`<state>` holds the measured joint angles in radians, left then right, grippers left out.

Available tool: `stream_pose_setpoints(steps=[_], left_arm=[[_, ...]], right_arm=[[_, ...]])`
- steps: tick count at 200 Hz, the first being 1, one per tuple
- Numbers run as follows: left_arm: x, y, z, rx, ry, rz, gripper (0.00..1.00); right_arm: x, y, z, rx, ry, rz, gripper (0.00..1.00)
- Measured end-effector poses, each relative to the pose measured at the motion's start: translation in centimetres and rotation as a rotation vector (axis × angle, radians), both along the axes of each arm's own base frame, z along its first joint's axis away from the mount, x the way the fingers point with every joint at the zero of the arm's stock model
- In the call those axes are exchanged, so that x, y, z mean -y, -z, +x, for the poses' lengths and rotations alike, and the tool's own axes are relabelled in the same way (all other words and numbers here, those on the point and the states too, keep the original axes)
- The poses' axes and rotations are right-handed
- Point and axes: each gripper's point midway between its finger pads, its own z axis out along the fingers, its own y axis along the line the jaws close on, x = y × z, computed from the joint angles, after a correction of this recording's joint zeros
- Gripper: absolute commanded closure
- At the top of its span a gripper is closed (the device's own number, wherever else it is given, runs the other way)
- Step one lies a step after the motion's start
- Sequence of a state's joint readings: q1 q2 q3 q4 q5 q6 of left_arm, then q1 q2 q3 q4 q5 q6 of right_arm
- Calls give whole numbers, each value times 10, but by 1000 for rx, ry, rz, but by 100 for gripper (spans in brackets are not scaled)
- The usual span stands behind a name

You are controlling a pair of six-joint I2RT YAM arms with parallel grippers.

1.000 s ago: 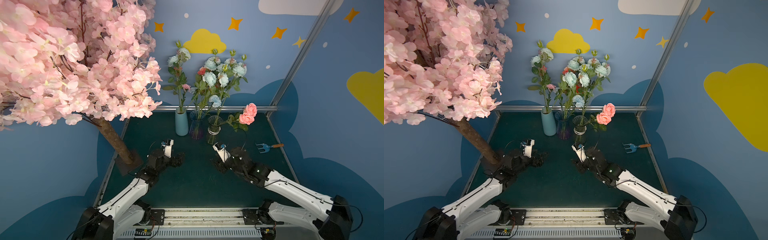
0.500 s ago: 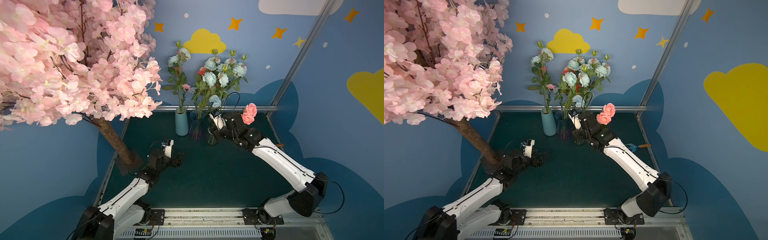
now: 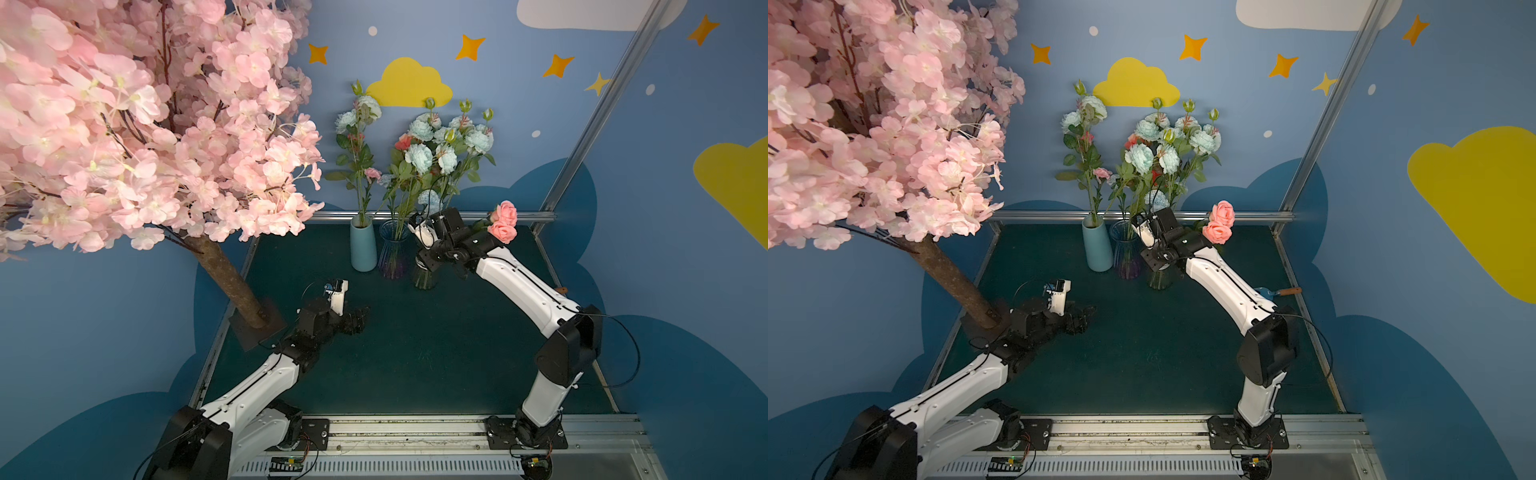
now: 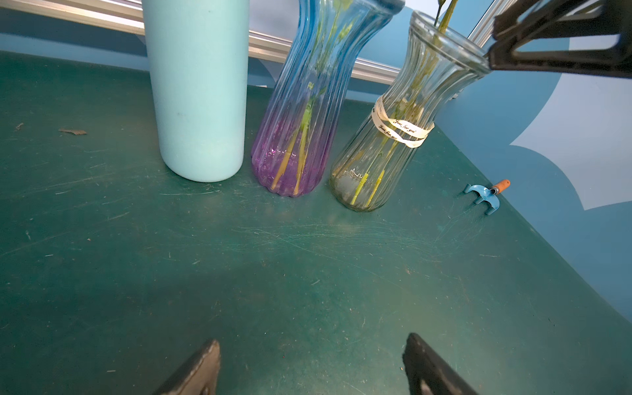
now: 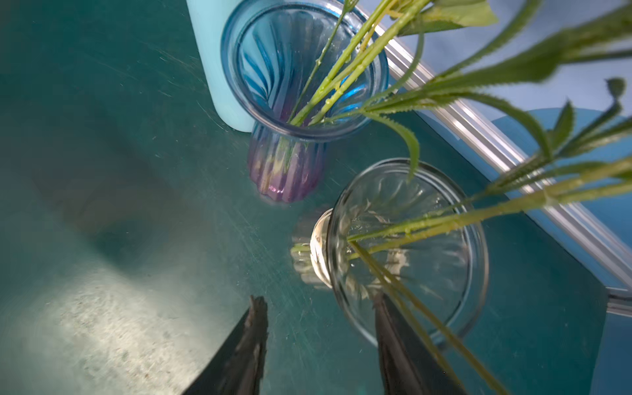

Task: Pick out blue flowers from the vase
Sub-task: Pick up the vase from the center of the board.

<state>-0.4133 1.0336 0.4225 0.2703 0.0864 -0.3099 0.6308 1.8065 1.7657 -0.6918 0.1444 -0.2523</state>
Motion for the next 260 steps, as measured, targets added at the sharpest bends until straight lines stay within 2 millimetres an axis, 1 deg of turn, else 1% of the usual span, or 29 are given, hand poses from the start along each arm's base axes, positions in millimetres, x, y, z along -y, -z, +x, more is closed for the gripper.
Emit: stream_pose_setpoints(steps=[34,62,74,92,110,145,154,184,215,242,260], left_arm=[[0,0,0,-1,0,0,16],[0,0,0,-1,0,1,16],[0,1,0,-2,0,1,16],[0,2,0,-6,0,3,16],[0,2,0,-7,0,3,16],[0,2,0,-7,0,3,16],[0,2,0,-7,0,3,16],[0,2,0,-7,0,3,16],[0,2,0,-7,0,3,16],[0,2,0,-7,1,3,16],[0,2,0,-7,1,3,16]], right_arm=[[3,7,13,15,20,-62,50],[5,19,18,8,28,-106,53],[6,24,18,2,32,-121,56],[7,27,20,4,37,-132,64],[8,25,21,8,35,-135,75],[6,22,23,13,30,-140,94],[9,20,24,15,37,-153,100],[16,19,22,-1,49,-181,100],[20,19,15,-17,54,-213,100],[21,19,3,-30,48,-260,100],[19,19,-12,-47,34,-291,100]])
